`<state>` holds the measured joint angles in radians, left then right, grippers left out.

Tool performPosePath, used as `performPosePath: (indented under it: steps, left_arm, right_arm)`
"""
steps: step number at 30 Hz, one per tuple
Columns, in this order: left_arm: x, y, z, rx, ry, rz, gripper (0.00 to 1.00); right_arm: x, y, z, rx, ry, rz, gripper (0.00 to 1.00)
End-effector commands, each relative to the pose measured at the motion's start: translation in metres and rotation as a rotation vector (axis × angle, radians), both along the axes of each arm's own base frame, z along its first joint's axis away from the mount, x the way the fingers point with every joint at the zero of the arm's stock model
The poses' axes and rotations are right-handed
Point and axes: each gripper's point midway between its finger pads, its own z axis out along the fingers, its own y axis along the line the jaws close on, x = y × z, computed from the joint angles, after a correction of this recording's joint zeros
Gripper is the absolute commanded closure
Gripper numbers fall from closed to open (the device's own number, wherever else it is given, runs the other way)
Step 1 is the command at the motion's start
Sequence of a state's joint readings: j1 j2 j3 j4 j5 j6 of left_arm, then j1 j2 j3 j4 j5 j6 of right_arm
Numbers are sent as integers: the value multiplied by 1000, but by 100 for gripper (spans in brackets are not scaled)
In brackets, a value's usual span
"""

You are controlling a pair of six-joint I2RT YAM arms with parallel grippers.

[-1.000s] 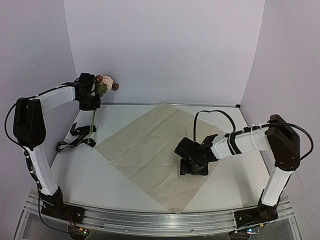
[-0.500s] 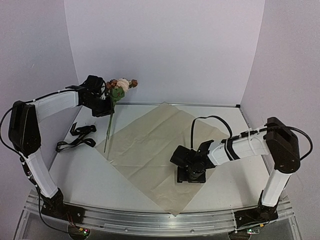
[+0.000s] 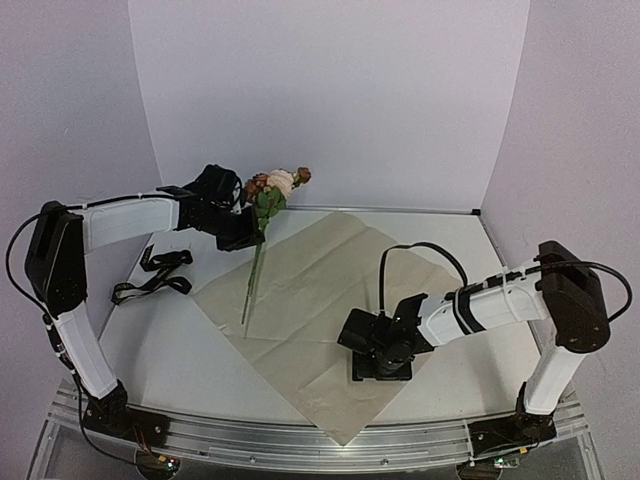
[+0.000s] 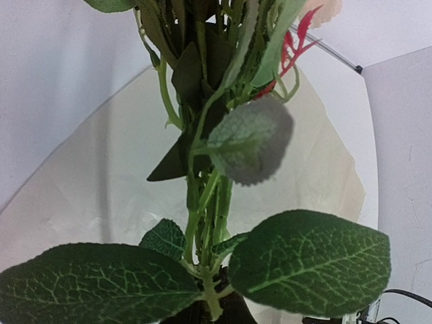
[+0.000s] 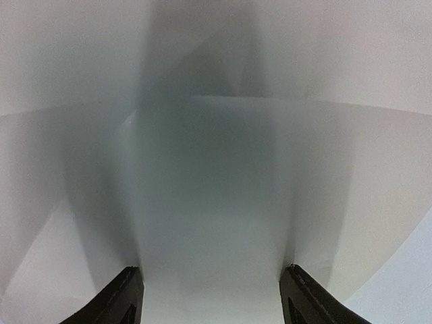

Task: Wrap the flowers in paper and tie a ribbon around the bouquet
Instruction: Move the flattened wrapping paper to the center of the board, then place the fake flower on the flattened wrapping paper.

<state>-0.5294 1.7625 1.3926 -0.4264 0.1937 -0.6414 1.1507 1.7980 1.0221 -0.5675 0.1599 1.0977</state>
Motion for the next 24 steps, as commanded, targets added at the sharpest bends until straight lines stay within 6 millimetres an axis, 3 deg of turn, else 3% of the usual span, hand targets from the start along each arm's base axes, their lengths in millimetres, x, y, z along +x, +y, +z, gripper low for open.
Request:
performPosePath:
  steps: [1, 5, 9, 13, 17, 21, 24]
  left_arm:
    - [6, -51, 14, -100, -39, -43, 100]
    - [6, -84, 8, -151, -15, -49, 100]
    - [9, -125, -7, -169, 12, -54, 100]
    - [16, -161, -24, -150, 16, -31, 100]
    - [23, -188, -53, -120, 49, -28, 100]
    - [27, -204, -74, -107, 67, -26, 100]
    - [27, -212, -78, -110, 66, -32, 92]
  right_arm:
    - [3, 5, 41, 87, -41, 15, 21]
    - [30, 2, 93, 197, -144, 14, 16]
    - [56, -16, 115, 243, -189, -9, 16]
    - [76, -25, 118, 322, -175, -29, 16]
    - [87, -31, 115, 340, -169, -38, 17]
    - [93, -34, 106, 368, -138, -57, 17]
    - [96, -37, 101, 365, -129, -64, 17]
